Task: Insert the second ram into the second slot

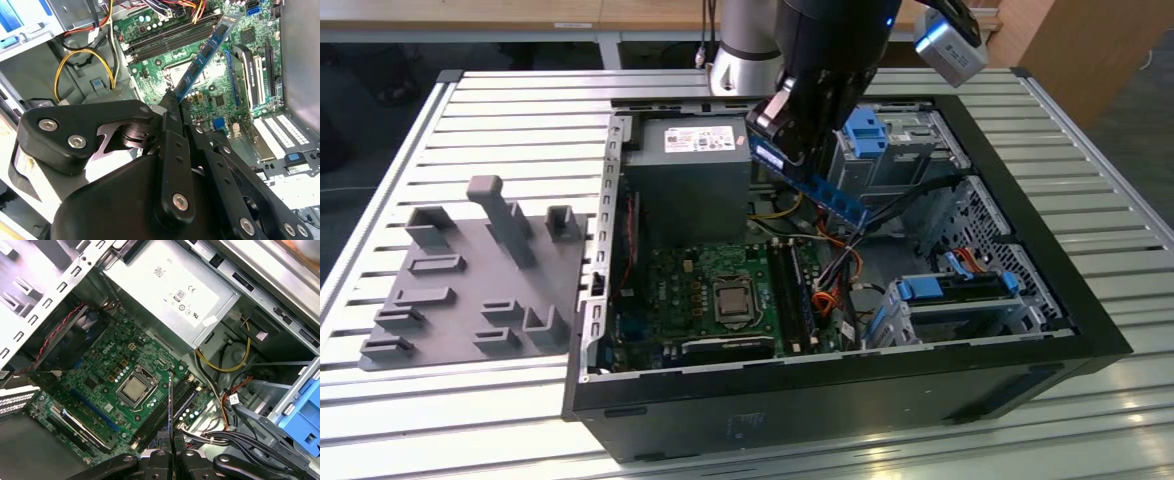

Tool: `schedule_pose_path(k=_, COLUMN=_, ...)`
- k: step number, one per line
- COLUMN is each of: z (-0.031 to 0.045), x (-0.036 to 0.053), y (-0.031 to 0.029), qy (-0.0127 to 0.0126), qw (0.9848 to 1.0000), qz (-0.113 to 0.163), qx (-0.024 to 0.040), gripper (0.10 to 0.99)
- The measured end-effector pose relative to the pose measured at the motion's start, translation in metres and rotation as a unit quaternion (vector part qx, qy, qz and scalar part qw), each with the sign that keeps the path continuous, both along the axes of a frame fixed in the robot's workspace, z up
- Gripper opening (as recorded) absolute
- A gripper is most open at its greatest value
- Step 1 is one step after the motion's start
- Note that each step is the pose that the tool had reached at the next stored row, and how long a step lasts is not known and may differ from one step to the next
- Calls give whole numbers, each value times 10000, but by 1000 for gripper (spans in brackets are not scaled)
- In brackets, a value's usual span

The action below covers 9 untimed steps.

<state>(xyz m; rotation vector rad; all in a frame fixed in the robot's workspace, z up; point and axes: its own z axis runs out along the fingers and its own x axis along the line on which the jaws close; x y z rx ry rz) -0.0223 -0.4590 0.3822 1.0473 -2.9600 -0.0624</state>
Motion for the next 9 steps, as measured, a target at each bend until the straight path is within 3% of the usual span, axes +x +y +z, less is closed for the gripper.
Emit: schedule_pose_path(k=9, z=0, x=0, y=0, qy=0, qw=9999, qz=-147, qx=0, gripper=137)
